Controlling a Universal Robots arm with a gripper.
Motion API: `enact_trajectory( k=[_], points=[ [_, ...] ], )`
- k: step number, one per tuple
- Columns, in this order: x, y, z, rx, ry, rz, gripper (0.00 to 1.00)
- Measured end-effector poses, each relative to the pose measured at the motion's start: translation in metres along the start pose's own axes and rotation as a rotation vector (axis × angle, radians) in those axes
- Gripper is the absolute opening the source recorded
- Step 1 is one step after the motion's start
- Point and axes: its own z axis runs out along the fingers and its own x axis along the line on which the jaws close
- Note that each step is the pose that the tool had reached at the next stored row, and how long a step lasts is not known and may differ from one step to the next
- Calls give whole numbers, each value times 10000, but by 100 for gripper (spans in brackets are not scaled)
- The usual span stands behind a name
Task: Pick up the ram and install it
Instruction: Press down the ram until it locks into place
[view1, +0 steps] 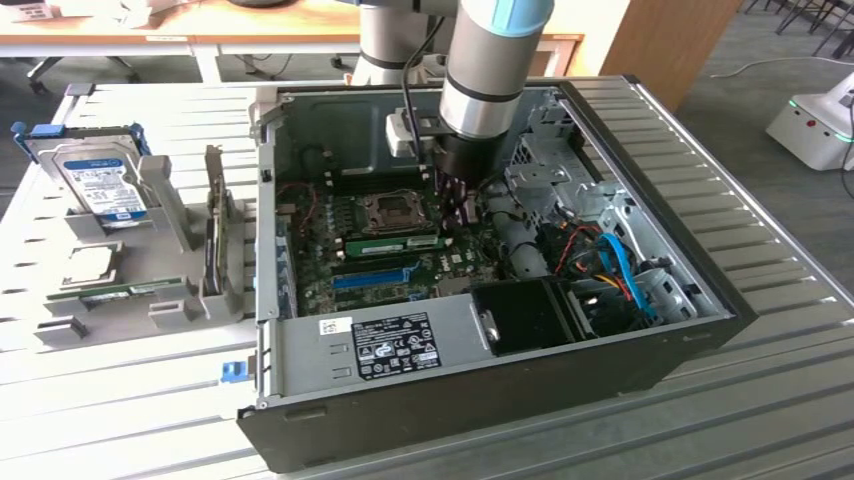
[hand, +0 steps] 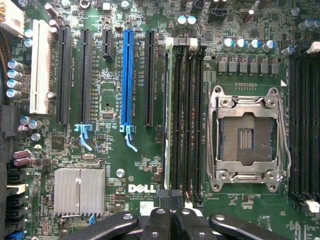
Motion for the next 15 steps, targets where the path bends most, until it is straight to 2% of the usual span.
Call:
enact_trajectory(
  k=[15],
  points=[
    [0,-1,2,0,-7,1,11]
  ],
)
